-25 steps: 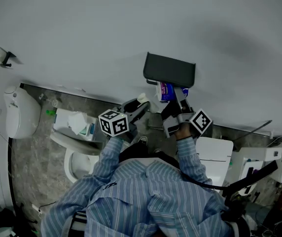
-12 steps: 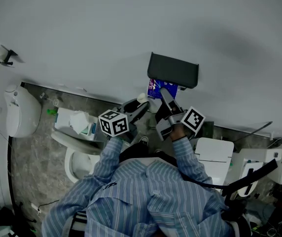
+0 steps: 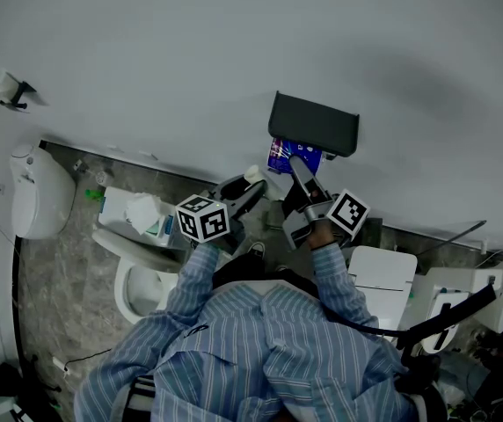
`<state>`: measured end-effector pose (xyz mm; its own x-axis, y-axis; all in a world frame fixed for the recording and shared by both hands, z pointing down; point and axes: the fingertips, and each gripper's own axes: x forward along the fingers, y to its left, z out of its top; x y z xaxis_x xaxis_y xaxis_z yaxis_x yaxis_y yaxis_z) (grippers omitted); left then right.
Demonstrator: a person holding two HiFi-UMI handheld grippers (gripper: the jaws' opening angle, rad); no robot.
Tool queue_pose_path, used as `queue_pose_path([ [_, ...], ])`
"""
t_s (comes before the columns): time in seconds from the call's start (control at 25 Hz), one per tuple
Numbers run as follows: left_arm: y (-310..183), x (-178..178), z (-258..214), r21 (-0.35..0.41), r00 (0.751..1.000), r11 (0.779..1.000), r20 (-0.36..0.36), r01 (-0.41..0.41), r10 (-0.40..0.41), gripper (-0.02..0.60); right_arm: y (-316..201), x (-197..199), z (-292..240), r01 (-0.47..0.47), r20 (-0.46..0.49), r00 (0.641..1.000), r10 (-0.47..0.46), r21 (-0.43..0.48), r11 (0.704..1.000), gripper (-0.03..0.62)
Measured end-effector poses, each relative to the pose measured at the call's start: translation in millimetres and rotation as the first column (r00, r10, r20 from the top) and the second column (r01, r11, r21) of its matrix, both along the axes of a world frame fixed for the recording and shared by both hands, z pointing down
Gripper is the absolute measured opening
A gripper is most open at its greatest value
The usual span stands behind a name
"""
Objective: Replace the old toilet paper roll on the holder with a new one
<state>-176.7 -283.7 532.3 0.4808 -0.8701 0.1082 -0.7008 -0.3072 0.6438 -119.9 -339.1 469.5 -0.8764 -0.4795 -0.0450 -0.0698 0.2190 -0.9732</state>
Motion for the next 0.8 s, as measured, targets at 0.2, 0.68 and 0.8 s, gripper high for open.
queue_pose_path([
  [0.2,2,4,0,-0.001,1.0,1.0,0.001,-0.006,0.006,0.172,8,1,-5,0.036,-0.038,0.999,-0.034,0.061,0.997,0.4],
  [0.68,17,25,-3,-0.001,1.0,1.0,0.004,0.003,-0.003,0.172,36,17,-14,0.133,-0.091,0.988,-0.121,0.139,0.981,0.4],
  [0.8,24,34,-5,0.003,1.0,1.0,0.007,0.006,-0.006,0.172,44,28,-7,0.14,-0.138,0.983,-0.121,0.144,0.98,0.399],
])
